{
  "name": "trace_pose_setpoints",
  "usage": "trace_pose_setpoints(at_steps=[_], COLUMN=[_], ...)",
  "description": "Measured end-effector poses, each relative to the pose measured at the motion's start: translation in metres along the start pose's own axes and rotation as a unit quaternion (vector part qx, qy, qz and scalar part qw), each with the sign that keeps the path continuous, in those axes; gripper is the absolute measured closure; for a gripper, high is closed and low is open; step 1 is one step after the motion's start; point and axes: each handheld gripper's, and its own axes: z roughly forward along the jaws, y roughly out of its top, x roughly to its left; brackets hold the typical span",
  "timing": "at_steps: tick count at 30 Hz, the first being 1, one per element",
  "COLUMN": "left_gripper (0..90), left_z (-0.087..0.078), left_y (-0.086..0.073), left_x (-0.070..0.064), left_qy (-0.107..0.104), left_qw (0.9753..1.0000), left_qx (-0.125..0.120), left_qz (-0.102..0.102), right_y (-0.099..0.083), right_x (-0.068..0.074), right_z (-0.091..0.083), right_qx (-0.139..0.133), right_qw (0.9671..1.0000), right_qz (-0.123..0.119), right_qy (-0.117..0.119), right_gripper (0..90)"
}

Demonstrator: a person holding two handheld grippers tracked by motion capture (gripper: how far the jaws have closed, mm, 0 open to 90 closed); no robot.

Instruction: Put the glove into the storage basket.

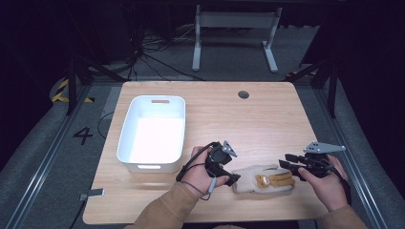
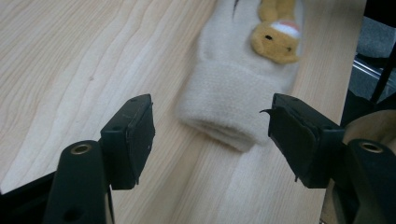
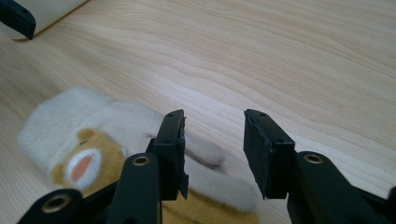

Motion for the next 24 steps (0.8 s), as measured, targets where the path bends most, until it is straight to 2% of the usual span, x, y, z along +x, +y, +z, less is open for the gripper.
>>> trace_pose_setpoints(at_steps=[1, 11, 19, 24], left_gripper=[32.5, 33.9, 32.9, 31.3], left_z=[0.001, 0.012, 0.021, 0.033], left_y=[0.001, 0.015, 0.021, 0.028], left_x=[0.000, -0.003, -0.011, -0.017], left_qy=[-0.002, -0.012, -0.027, -0.040], left_qw=[1.0000, 0.9998, 0.9992, 0.9986], left_qx=[0.001, -0.005, -0.011, 0.000], left_qz=[0.006, 0.017, 0.026, 0.036], right_y=[-0.001, -0.011, -0.012, -0.011], right_x=[-0.002, -0.017, -0.021, -0.022], right_z=[0.000, -0.002, -0.004, -0.005], right_qx=[0.000, 0.001, -0.001, -0.004], right_qw=[1.0000, 0.9999, 1.0000, 1.0000], right_qz=[-0.002, -0.005, -0.002, -0.001], right_qy=[-0.001, -0.009, -0.009, -0.006], right_gripper=[58.5, 56.4, 55.1, 54.4])
